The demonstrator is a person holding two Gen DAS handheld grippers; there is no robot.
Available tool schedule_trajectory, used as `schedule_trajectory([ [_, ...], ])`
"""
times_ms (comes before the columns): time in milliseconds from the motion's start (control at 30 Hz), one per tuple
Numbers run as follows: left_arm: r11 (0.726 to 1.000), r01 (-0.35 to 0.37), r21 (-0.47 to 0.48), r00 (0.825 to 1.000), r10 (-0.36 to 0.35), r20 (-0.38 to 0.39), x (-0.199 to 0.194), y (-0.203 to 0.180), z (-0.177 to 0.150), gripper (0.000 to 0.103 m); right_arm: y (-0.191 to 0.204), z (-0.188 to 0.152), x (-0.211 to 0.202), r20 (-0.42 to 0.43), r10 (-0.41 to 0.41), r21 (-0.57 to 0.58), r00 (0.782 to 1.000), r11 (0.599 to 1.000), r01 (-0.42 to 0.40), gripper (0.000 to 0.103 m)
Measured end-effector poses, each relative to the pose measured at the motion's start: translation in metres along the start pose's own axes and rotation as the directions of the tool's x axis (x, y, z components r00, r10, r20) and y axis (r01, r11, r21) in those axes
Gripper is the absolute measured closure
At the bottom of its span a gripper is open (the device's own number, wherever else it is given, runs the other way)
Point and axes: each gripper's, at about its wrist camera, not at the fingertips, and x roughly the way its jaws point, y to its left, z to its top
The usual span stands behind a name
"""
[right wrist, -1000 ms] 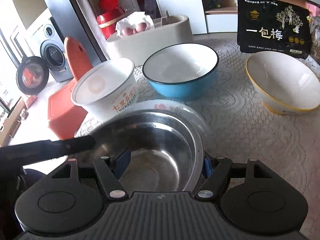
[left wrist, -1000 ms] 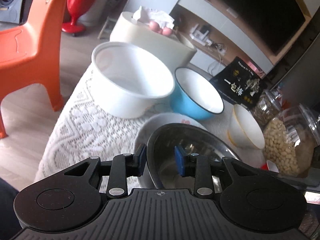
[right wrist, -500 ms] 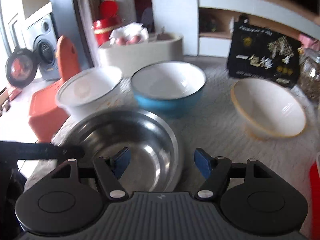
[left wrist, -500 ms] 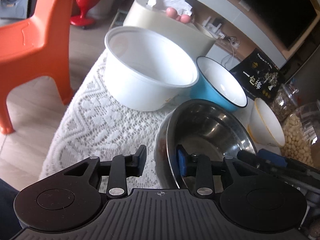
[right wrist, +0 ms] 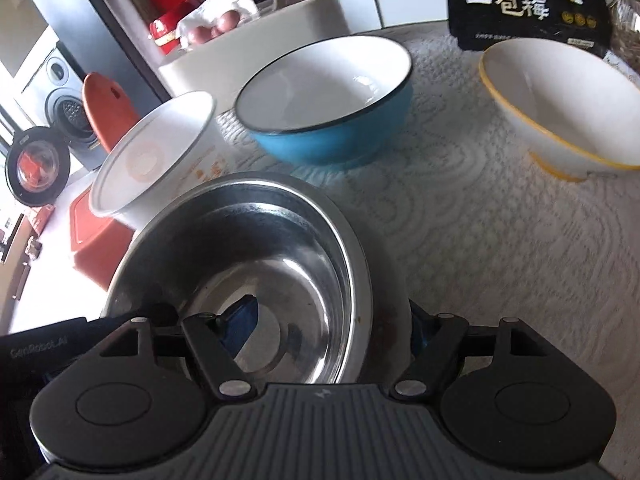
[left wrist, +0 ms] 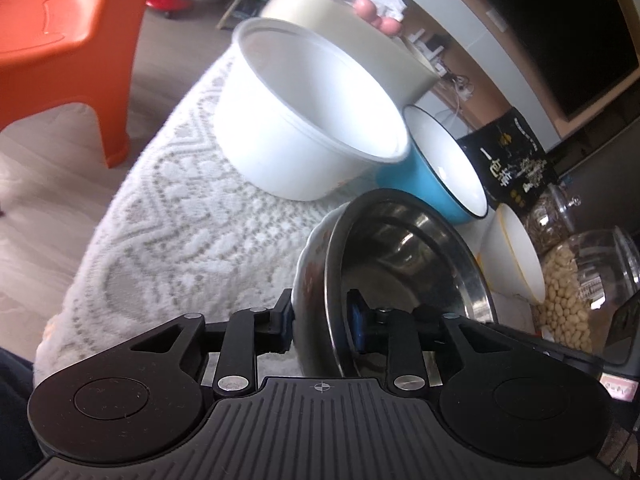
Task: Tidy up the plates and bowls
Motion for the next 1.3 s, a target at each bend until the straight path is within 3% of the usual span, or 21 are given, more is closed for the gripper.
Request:
schedule_trajectory([
  [333,0.997,-0.050,-0.064,0.997,0.053,0.048,-0.022,0.028,0.007,0.070,0.034,-0.020,0.000,-0.067,0.065,-0.026,0.996,0.997,-0.067,0.024],
  [567,0.995,-0.083,-0.047,0.993,0.087,0.077,-0.027,0.023,0.007,0.070,0.033,-0.023,-0.001,-0.050,0.075,-0.040,0.996,0.996,-0.077,0.024],
  [800,0.978,-0.201,0.050,0.951,0.182,0.251,-0.066,-0.021,0.007,0.071,0.014,-0.028,-0.036,0.108,0.033,-0.103,0.994,0.994,-0.022,0.023],
  [867,0.981,-0.179,0.077,0.950,0.152,0.273,-0.074,-0.037,0.005,0.071,0.000,-0.030,-0.049,0.142,0.010,-0.111,0.990,0.994,0.006,0.022],
  [1000,0.987,-0.075,0.140,0.970,0.040,0.241,-0.074,-0.074,-0.004,0.071,-0.035,-0.031,-0.081,0.207,-0.051,-0.086,0.977,0.994,0.070,0.019],
  [1133,0.980,0.058,0.193,0.987,-0.085,0.139,-0.053,-0.115,-0.015,0.071,-0.070,-0.034,-0.114,0.280,-0.113,-0.050,0.953,0.990,0.132,0.017],
  [1300,0.971,0.133,0.198,0.991,-0.135,-0.007,0.000,-0.160,-0.025,0.071,-0.107,-0.033,-0.141,0.342,-0.193,-0.049,0.920,0.974,0.223,0.016],
])
